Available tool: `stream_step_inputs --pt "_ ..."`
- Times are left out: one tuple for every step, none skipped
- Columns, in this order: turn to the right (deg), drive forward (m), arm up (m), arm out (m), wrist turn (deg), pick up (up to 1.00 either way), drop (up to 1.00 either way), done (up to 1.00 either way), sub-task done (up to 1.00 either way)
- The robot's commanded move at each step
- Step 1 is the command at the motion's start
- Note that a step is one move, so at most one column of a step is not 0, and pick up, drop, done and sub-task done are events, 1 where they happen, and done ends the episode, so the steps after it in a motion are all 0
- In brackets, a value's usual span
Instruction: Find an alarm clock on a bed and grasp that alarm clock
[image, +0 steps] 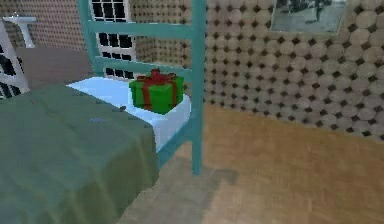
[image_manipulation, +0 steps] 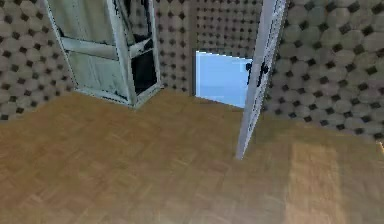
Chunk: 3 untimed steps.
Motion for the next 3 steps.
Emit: stream_step_inputs --pt "-45.0 0.0 0.0 0.0 0.0 0.0 0.0 0.0 0.0" --pt "-45.0 0.0 0.0 0.0 0.0 0.0 0.0 0.0 0.0" --pt "-9.0 0.0 0.0 0.0 0.0 0.0 0.0 0.0 0.0"
